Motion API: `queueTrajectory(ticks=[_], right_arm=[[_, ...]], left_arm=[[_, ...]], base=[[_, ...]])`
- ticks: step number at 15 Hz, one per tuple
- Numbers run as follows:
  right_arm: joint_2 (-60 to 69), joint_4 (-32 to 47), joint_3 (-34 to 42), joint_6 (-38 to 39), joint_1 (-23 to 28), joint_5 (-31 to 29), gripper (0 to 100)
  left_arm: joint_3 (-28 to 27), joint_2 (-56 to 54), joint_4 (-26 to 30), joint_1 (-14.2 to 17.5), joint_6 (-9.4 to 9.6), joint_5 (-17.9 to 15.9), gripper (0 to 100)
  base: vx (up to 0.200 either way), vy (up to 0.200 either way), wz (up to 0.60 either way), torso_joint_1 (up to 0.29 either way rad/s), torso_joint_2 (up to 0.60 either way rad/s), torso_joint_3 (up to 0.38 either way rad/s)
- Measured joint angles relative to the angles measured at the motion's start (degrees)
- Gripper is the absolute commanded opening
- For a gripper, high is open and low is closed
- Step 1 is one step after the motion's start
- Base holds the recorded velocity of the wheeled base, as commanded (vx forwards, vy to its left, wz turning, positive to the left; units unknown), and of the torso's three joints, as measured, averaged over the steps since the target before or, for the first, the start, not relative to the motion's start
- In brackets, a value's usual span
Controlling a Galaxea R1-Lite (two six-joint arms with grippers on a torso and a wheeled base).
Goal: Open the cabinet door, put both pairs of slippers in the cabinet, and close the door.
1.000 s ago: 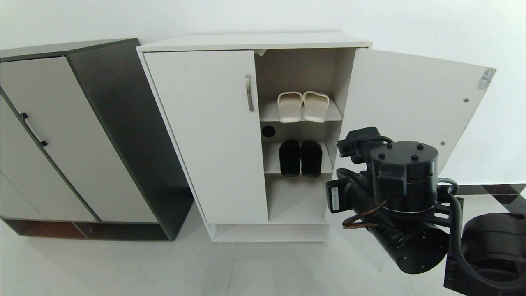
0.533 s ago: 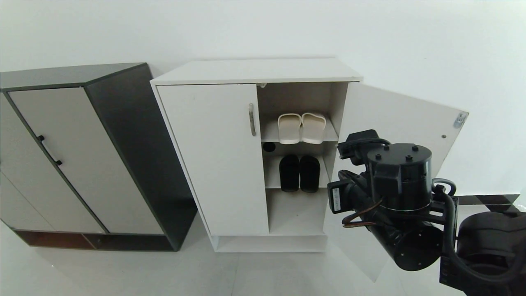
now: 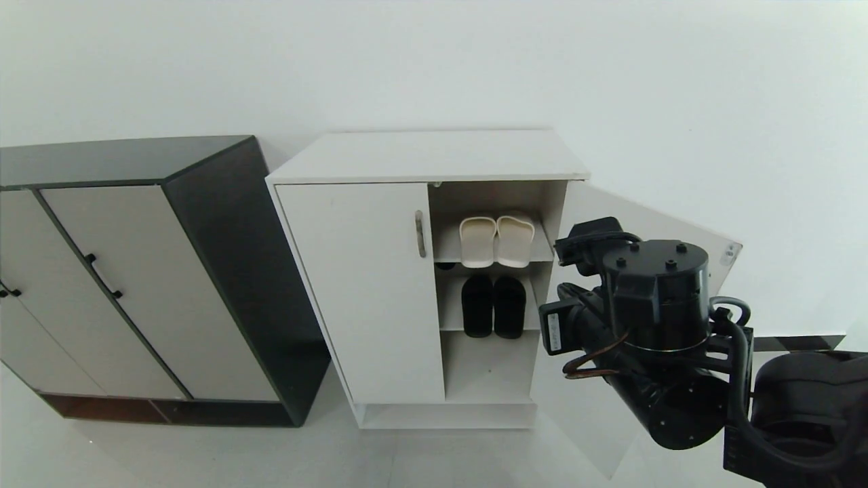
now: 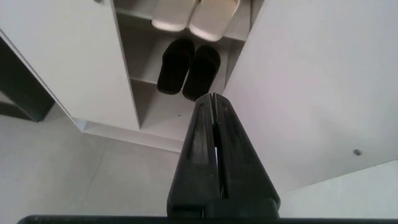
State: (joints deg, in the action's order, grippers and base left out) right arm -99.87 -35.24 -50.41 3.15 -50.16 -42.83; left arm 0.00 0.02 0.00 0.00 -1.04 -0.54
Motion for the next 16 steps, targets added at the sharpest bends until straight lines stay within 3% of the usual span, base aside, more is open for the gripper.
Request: queueTrajectory(ticks=[16], right_arm=[[-0.13,-1.35,1.16,-0.02,-0.09,0.76,0]], left_arm=[[0.00,0.00,0.00,0.00,0.00,0.00,0]], base=[[0.000,0.000,0.00,0.229,-0.54,-0.313]])
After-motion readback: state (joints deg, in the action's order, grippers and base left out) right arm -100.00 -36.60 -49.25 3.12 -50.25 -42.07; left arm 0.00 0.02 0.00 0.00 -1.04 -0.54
